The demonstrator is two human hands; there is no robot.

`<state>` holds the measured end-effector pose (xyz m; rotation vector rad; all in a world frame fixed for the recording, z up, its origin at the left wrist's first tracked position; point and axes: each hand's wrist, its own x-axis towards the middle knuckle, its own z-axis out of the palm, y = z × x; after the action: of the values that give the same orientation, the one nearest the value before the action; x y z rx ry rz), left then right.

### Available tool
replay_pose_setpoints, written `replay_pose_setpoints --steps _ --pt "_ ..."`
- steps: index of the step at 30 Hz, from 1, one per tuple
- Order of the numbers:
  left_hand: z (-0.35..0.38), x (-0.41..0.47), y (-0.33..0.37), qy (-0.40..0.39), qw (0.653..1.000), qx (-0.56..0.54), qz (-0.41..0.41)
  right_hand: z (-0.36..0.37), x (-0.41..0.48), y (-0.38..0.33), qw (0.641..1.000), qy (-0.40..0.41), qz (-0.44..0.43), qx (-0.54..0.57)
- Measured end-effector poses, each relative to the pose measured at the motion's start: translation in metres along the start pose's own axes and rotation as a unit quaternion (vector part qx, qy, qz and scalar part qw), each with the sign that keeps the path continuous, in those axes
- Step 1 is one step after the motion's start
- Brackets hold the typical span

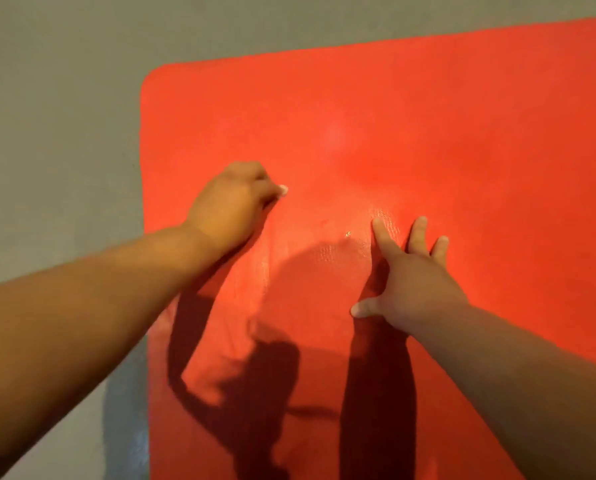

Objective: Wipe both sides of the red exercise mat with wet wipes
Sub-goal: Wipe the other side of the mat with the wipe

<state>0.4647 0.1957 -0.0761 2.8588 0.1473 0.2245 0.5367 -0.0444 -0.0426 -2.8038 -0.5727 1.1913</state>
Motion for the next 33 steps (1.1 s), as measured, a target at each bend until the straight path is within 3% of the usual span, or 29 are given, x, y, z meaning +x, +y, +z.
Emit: replay_pose_setpoints --steps 2,4,9,12,15,18,20,22,25,28,30,33 --pt "0.0 0.037 -0.011 0.032 0.993 -0.014 -0.115 0.001 0.0 0.002 1.0 0.002 -0.001 -0.002" --pt "0.005 0.025 0.009 0.034 0.988 -0.023 -0.15 0.002 -0.001 0.004 1.0 0.005 -0.008 -0.004" --pt "0.004 -0.097 0.085 -0.094 0.985 -0.135 0.053 0.001 -0.008 0.01 0.999 0.008 -0.02 -0.038" --pt "0.005 -0.061 0.058 -0.087 0.989 -0.08 0.084 0.001 -0.006 0.01 0.998 0.003 -0.023 -0.051" --pt "0.006 0.014 0.022 0.021 0.996 -0.014 -0.08 0.002 -0.006 0.012 0.997 -0.007 -0.029 -0.073" --pt "0.009 0.035 0.022 0.012 0.978 -0.017 -0.205 -0.003 -0.008 0.02 0.99 -0.035 -0.065 -0.117" --pt "0.013 0.011 0.056 0.008 0.987 -0.016 -0.159 -0.013 -0.009 0.033 0.981 -0.046 -0.11 -0.154" --pt "0.016 -0.027 0.095 -0.03 0.998 -0.055 -0.031 -0.031 -0.011 0.053 0.967 -0.055 -0.15 -0.2" --pt "0.013 -0.062 0.112 -0.163 0.973 -0.074 0.144 -0.054 -0.005 0.082 0.952 -0.049 -0.166 -0.253" --pt "0.017 -0.035 0.095 -0.184 0.959 -0.052 0.21 -0.058 0.004 0.102 0.948 -0.037 -0.175 -0.263" --pt "0.021 0.003 0.083 -0.129 0.982 -0.01 0.141 -0.056 0.012 0.107 0.944 -0.037 -0.199 -0.26" --pt "0.022 0.055 0.063 -0.048 0.993 0.021 -0.109 -0.056 0.022 0.112 0.943 -0.027 -0.224 -0.246"
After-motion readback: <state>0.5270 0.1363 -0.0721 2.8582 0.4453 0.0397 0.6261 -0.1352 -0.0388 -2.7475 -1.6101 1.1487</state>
